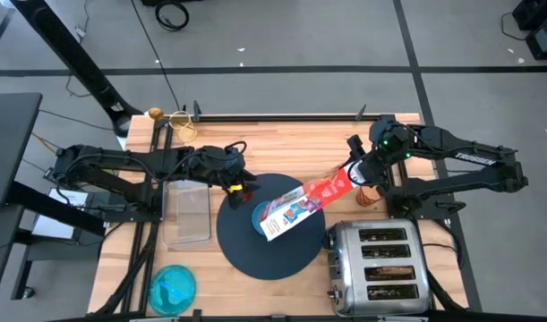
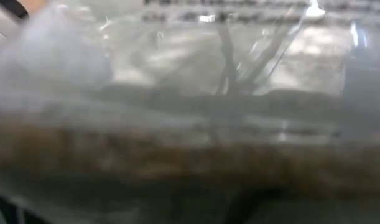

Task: Arrange a breakfast setting
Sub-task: Pour the cereal into the bowl

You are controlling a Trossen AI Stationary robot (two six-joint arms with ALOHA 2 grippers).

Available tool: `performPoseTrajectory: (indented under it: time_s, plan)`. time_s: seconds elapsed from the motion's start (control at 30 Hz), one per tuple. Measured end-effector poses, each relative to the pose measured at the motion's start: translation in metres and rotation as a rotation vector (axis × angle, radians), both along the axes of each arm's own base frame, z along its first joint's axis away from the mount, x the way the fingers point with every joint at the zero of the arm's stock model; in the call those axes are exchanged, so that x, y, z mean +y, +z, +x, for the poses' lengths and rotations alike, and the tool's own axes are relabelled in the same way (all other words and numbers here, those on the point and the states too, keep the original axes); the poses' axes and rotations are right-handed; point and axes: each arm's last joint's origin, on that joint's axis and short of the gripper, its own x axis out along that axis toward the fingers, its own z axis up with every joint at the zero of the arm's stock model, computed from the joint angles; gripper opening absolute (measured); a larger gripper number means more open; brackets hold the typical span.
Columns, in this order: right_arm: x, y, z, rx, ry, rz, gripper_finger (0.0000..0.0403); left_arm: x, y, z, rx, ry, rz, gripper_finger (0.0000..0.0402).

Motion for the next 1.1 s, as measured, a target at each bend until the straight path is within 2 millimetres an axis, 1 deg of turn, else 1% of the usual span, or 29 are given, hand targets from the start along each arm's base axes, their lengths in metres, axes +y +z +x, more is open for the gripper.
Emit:
performPoseTrajectory:
  time_s: [0.1,0.23,0.3,0.63,0.87,1.1]
  plan:
    - [0.001,0.002,0.0,-0.001,0.003,-0.01,0.0234,0.0,0.0,0.0,0.0,0.001,0.0,0.0155]
    - [0.004,0.017,0.002,-0.052,0.033,-0.046,0.0233,0.0,0.0,0.0,0.0,0.0,0.001,0.0155]
    - [0.005,0.02,0.003,-0.058,0.045,-0.053,0.0233,0.0,0.0,0.0,0.0,0.0,0.001,0.0155]
    - [0.005,0.014,0.009,0.024,0.051,-0.044,0.0232,0.0,0.0,0.0,0.0,0.0,0.001,0.0155]
    - [0.005,0.015,0.009,0.019,0.041,-0.059,0.0232,0.0,0.0,0.0,0.0,-0.002,0.004,0.0155]
    - [0.01,0.015,0.01,0.016,0.075,-0.059,0.0232,0.0,0.0,0.0,0.0,-0.005,0.009,0.0155]
